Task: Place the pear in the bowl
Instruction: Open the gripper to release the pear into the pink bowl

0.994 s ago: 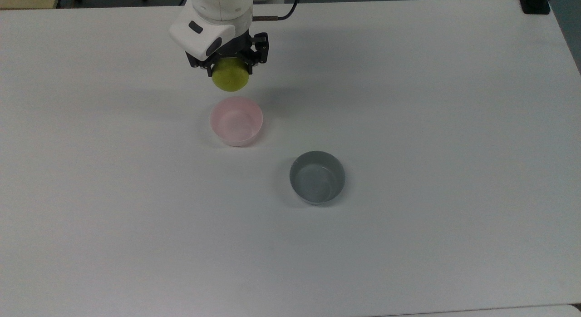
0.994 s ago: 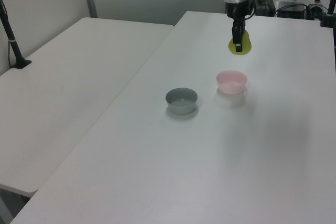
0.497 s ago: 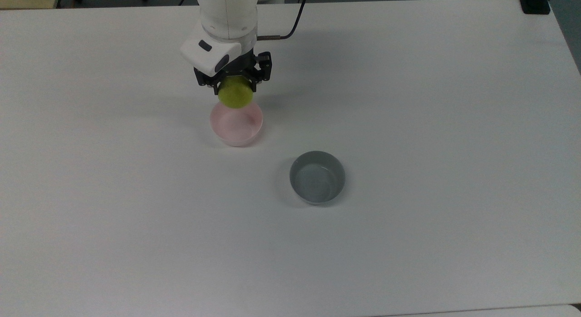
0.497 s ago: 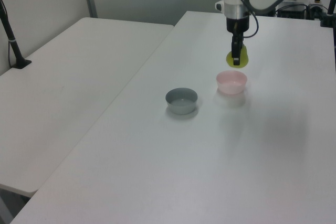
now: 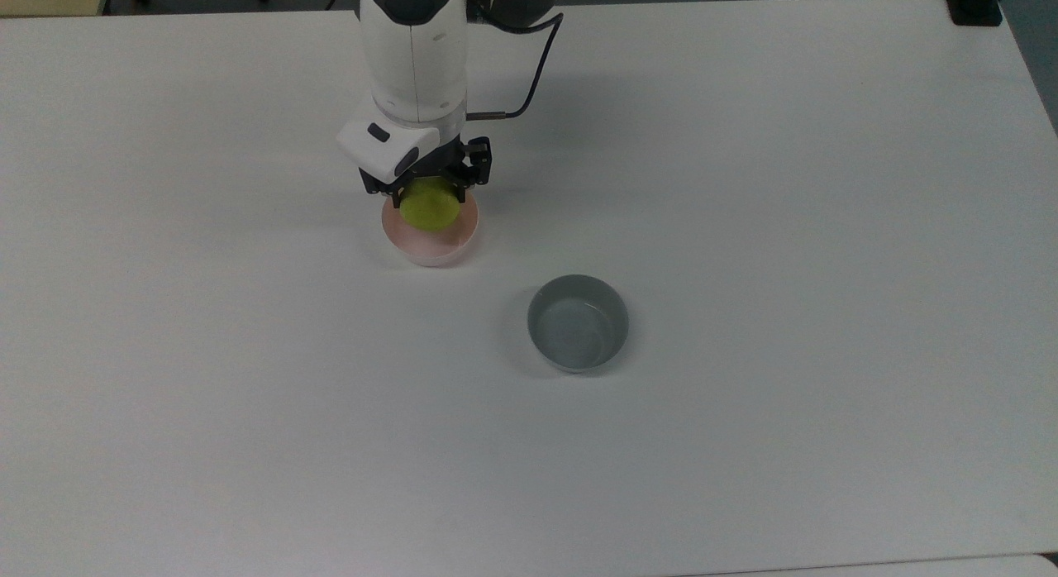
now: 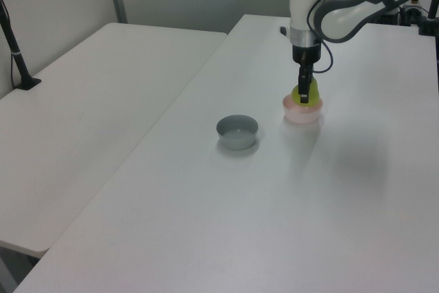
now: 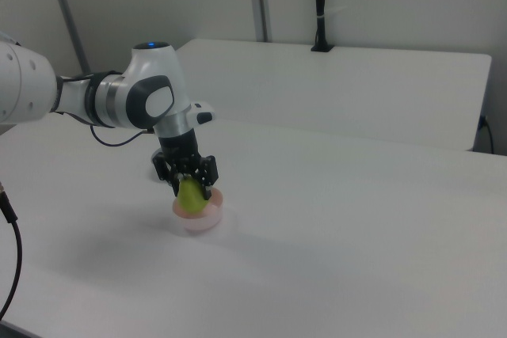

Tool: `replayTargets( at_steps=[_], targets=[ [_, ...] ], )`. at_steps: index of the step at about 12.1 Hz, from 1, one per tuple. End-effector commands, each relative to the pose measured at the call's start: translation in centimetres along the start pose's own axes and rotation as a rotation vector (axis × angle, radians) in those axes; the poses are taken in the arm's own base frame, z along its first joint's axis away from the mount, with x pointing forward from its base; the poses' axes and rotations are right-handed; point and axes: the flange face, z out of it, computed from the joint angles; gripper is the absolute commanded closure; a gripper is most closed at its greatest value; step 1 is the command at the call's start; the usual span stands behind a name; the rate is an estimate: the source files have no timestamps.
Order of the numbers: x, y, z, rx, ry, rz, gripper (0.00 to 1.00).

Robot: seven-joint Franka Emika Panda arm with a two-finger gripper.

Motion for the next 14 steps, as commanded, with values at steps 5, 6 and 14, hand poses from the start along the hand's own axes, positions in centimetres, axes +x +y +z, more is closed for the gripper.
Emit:
replayTargets(
  at_steps=[5, 6, 14],
  targets=[
    [0.7, 0.0, 1.4, -0.011, 0.004, 0.0, 0.51],
    [1.0, 0.0, 1.4, -0.014, 0.028, -0.002, 0.5],
    [1.2, -0.1, 2.0, -0.014, 0.026, 0.005, 0.0]
  ],
)
